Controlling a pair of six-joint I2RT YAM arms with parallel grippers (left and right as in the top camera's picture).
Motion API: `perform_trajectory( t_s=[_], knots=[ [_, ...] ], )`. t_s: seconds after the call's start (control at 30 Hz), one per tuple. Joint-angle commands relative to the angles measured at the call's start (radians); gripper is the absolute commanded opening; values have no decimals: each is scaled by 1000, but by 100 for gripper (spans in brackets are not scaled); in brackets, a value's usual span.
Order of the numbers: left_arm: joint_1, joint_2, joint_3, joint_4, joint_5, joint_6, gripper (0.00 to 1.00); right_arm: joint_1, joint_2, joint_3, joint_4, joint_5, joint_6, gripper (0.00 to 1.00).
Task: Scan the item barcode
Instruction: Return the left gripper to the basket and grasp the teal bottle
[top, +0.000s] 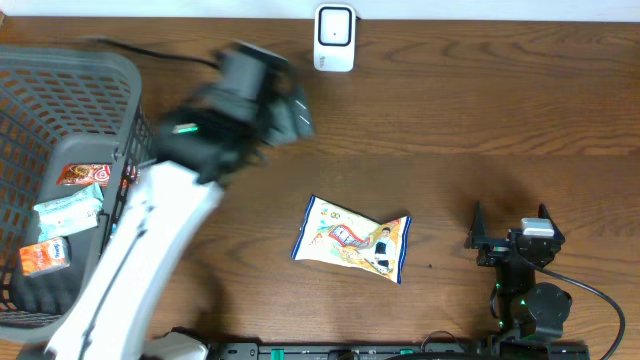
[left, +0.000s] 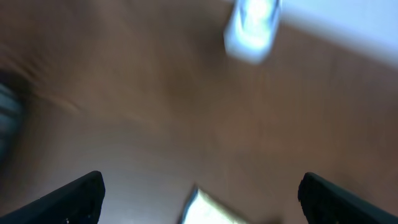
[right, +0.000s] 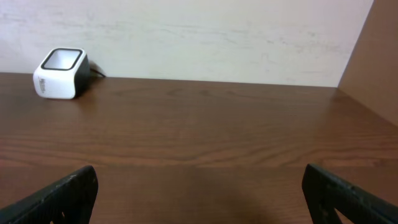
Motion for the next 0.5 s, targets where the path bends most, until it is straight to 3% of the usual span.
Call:
perform_trajectory(
  t_s=[0.0,0.1,0.27,0.47],
  knots=[
    [179,-63,57,-15,-78,-22,100,5,-2,-1,-4,0,3,99],
    [392,-110,57,-42,-81,-183,100,5,-2,-1,-4,0,3,99],
    [744,-105,45,-232,-81,-579,100,5,-2,-1,-4,0,3,99],
    [995,-19,3,-407,-80,-955,100,5,-2,-1,-4,0,3,99]
  ],
)
